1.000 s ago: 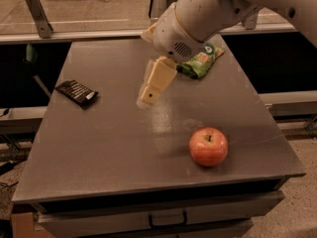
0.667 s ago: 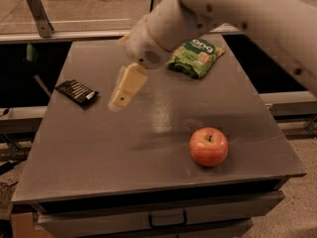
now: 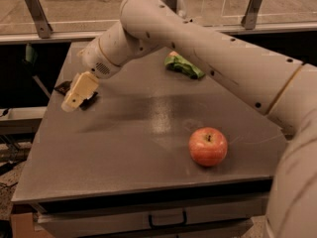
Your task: Move rxbar chocolate near green rice chip bag
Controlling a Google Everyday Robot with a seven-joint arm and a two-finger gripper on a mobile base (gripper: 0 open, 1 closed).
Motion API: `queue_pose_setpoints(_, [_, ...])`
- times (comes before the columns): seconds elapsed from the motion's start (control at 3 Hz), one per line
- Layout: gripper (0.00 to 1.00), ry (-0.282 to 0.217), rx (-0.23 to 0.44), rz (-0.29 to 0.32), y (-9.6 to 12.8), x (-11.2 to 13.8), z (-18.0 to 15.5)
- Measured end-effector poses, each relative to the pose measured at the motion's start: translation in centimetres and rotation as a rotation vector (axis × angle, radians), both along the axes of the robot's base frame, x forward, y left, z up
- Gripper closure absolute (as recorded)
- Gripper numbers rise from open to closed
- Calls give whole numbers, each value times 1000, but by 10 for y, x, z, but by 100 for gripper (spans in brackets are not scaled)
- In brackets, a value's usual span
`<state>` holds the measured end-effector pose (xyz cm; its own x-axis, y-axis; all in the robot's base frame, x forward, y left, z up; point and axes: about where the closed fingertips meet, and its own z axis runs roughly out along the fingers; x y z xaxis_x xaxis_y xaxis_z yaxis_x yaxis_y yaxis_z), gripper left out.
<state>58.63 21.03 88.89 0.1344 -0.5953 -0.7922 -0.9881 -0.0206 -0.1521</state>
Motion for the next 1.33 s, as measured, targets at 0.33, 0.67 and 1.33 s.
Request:
queue_pose_setpoints(0.33, [0, 39, 30, -49, 27, 14, -23])
queue_pose_setpoints(0.67, [16, 56, 31, -117, 32, 19, -42])
queue_pose_setpoints(1.33, [63, 80, 18, -201, 25, 20, -62])
